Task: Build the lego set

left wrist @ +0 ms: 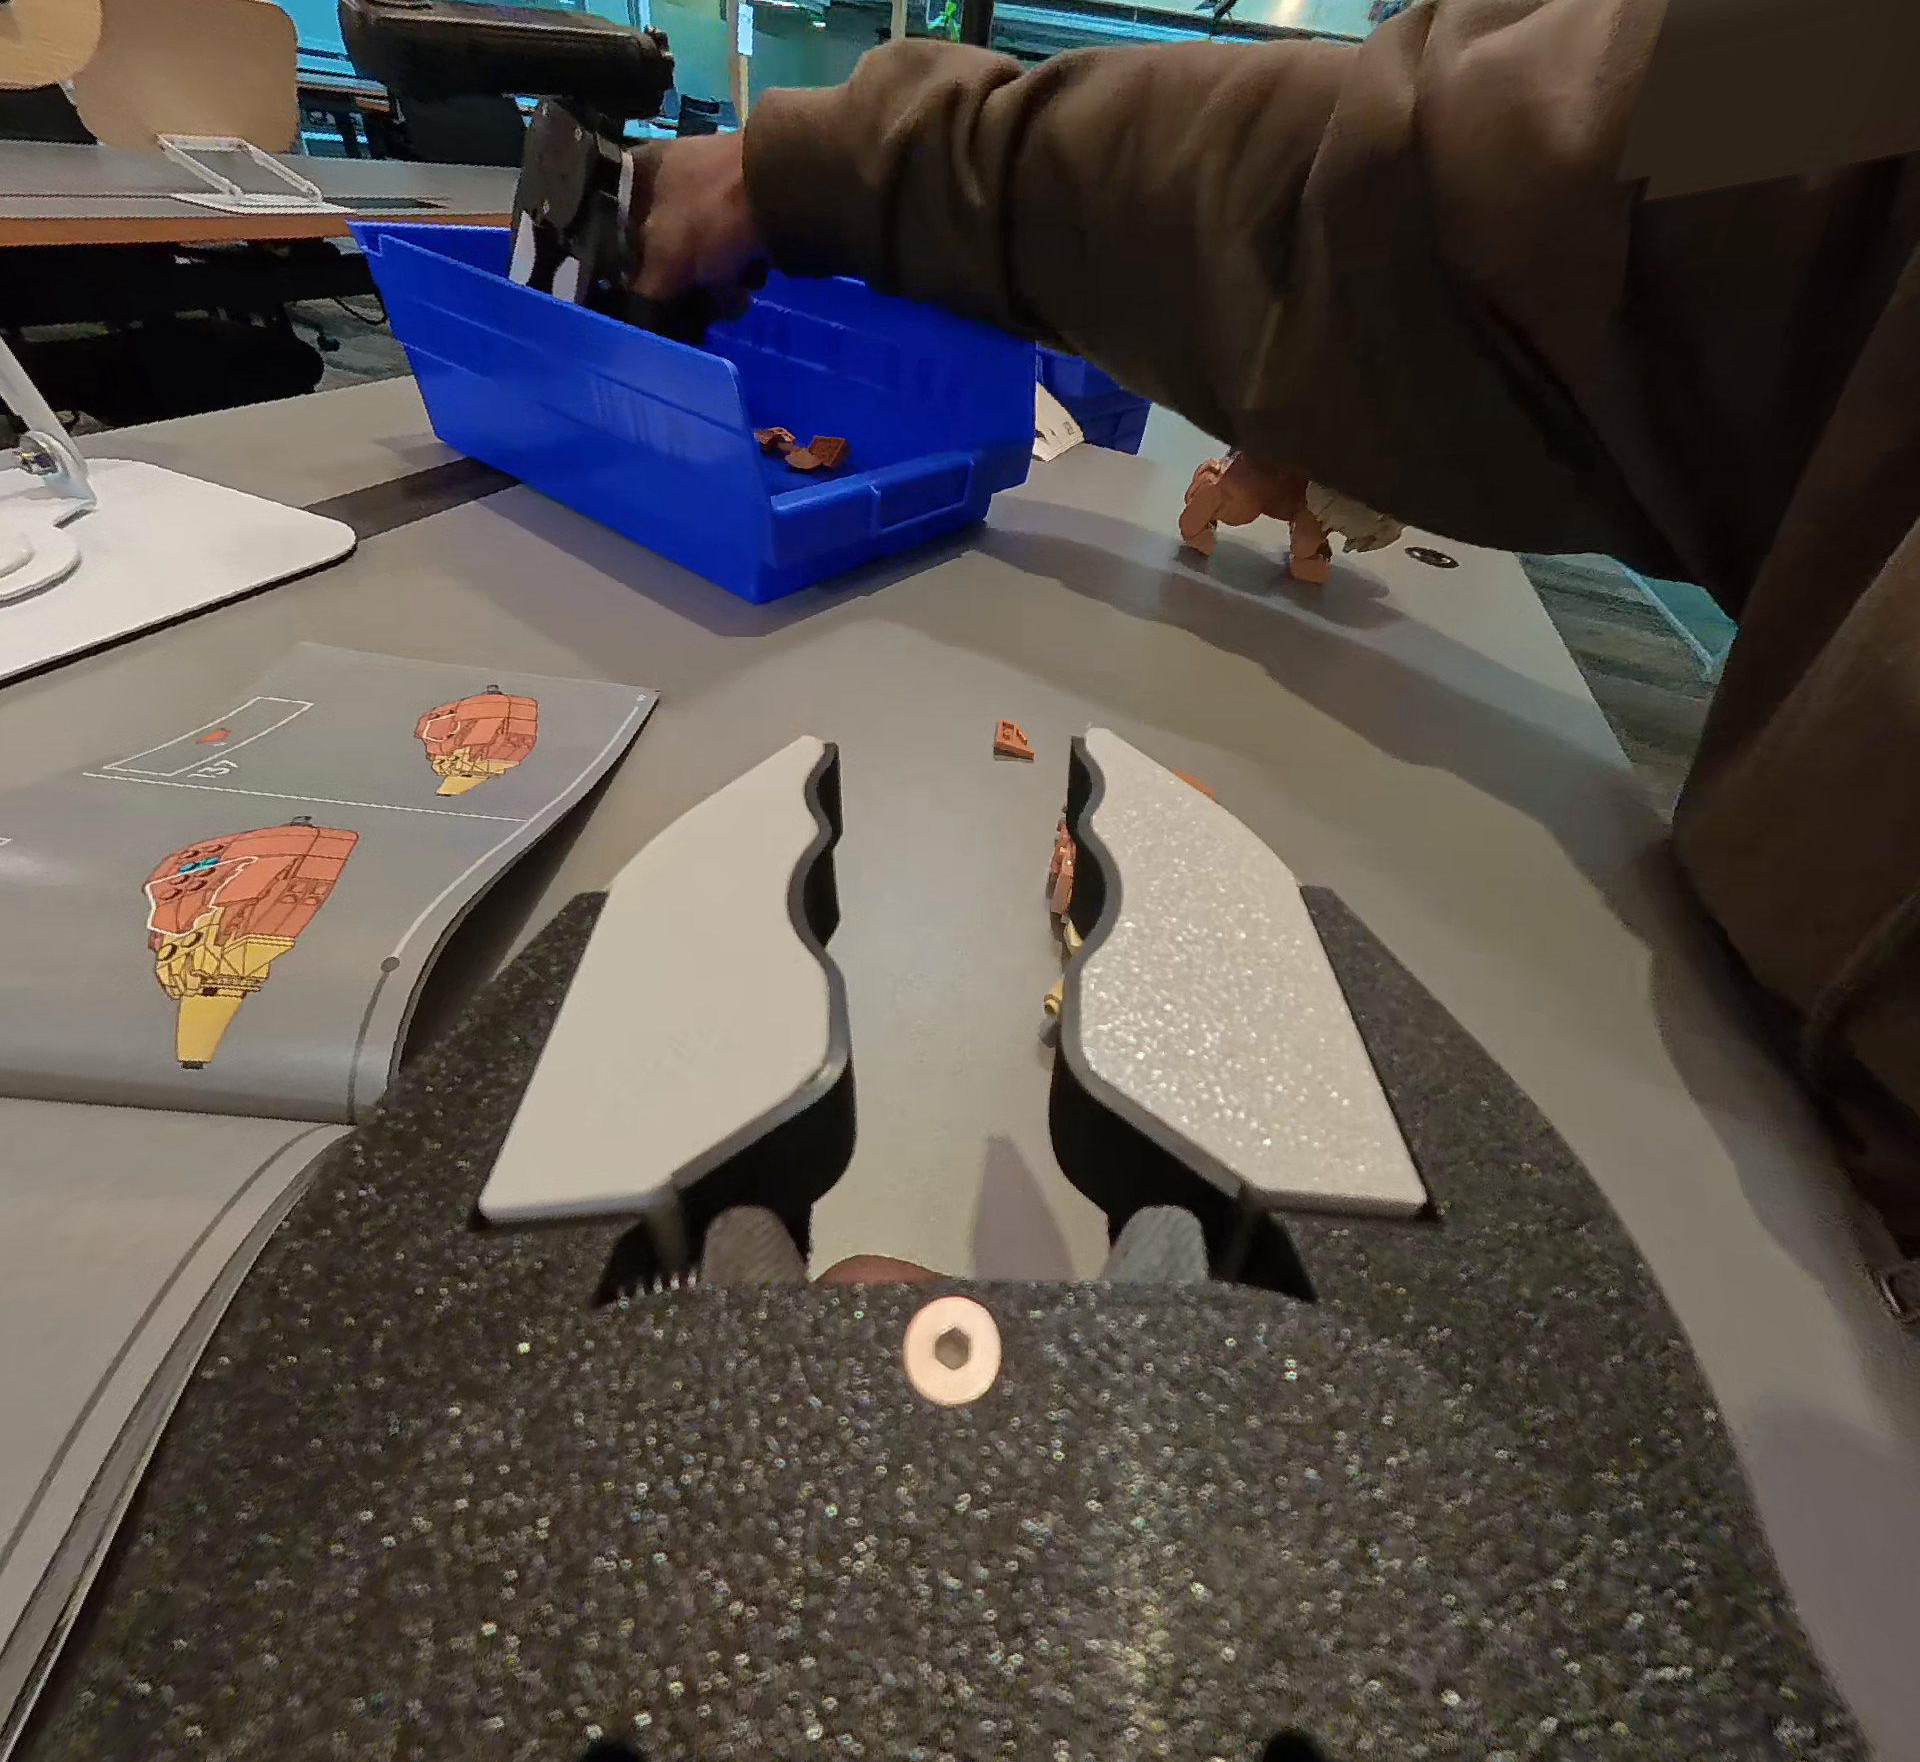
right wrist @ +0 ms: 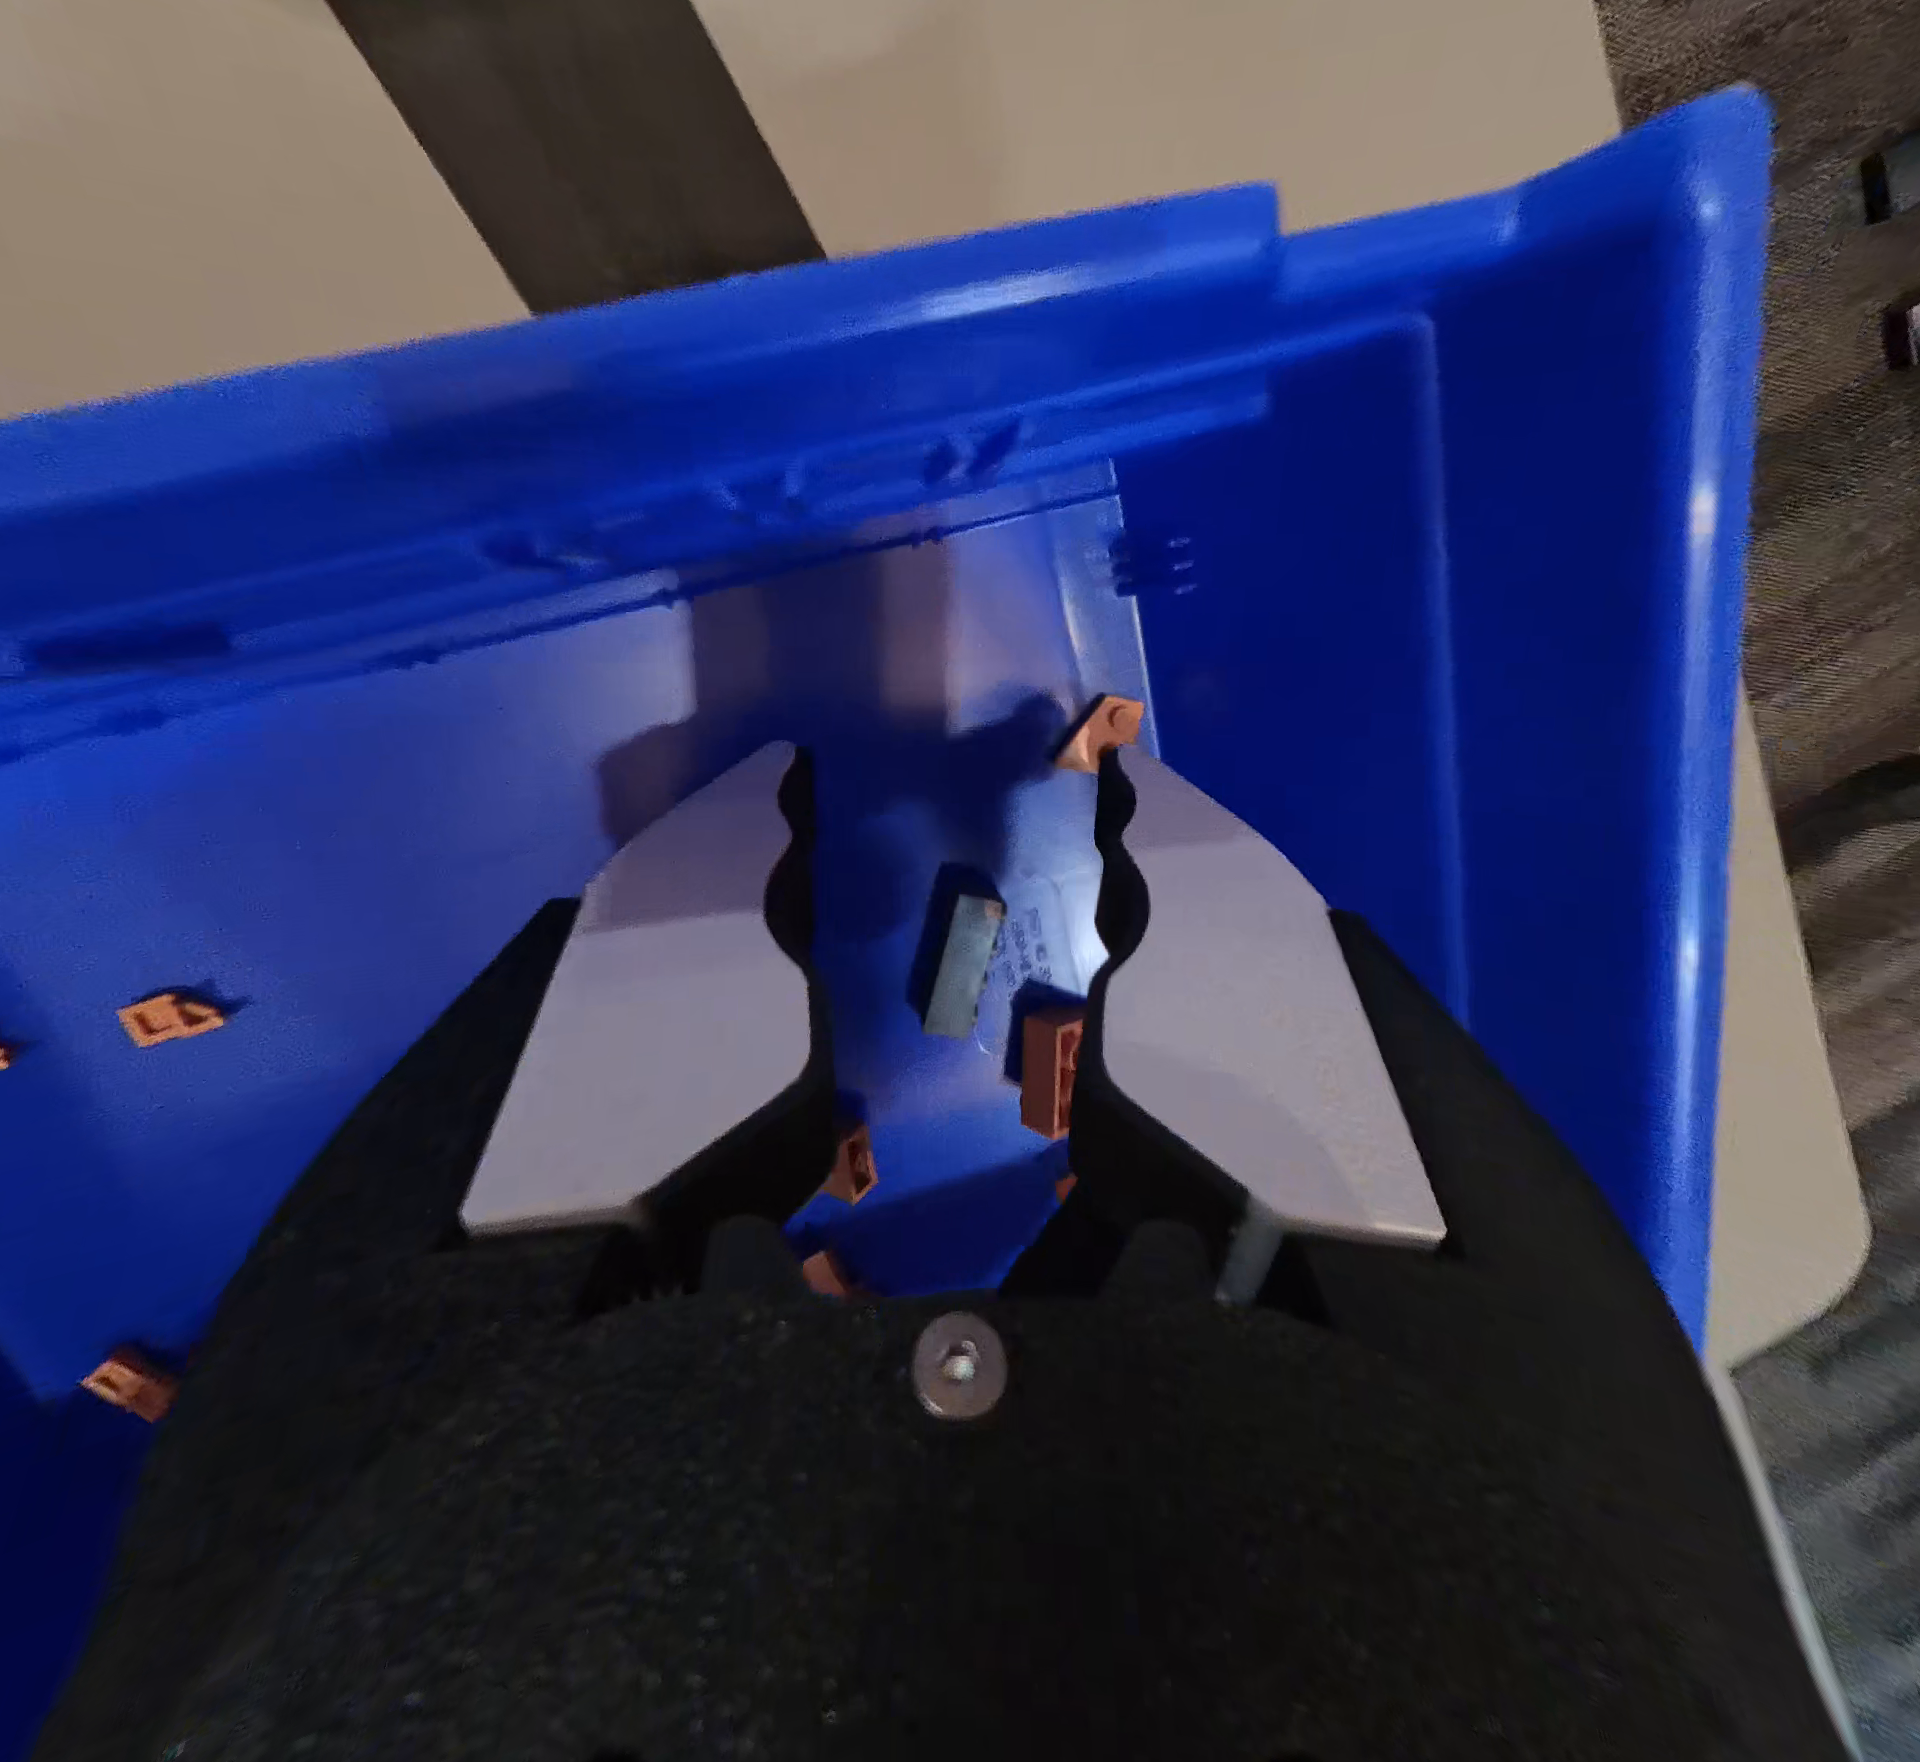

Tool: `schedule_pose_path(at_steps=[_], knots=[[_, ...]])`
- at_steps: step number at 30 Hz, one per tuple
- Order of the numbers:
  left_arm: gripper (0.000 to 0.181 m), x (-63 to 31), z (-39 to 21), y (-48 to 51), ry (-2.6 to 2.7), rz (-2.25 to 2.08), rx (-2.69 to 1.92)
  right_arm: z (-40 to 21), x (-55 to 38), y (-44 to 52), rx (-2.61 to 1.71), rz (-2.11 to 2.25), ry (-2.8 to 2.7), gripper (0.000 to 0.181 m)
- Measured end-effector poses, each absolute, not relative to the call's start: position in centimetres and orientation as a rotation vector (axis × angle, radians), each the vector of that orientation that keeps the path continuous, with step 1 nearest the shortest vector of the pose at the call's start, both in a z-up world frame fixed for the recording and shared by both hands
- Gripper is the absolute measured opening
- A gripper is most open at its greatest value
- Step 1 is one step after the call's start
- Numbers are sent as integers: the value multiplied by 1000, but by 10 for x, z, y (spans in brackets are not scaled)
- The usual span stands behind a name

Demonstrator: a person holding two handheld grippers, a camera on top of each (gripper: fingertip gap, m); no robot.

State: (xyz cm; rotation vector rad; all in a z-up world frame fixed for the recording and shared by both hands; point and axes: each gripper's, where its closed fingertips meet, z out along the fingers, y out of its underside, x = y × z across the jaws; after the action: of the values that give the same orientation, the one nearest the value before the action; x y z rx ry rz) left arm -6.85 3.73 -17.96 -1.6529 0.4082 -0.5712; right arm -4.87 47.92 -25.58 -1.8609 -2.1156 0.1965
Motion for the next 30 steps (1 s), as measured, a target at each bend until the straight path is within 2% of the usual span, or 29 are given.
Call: schedule_pose_path(at_steps=[21,30], knots=[[40,-67,-178,36,415,-587,-1644,-268,-52,488,-1985,416,-2068,63],[40,-67,-179,36,416,-589,-1646,-267,-29,454,-1870,332,-2324,54]])
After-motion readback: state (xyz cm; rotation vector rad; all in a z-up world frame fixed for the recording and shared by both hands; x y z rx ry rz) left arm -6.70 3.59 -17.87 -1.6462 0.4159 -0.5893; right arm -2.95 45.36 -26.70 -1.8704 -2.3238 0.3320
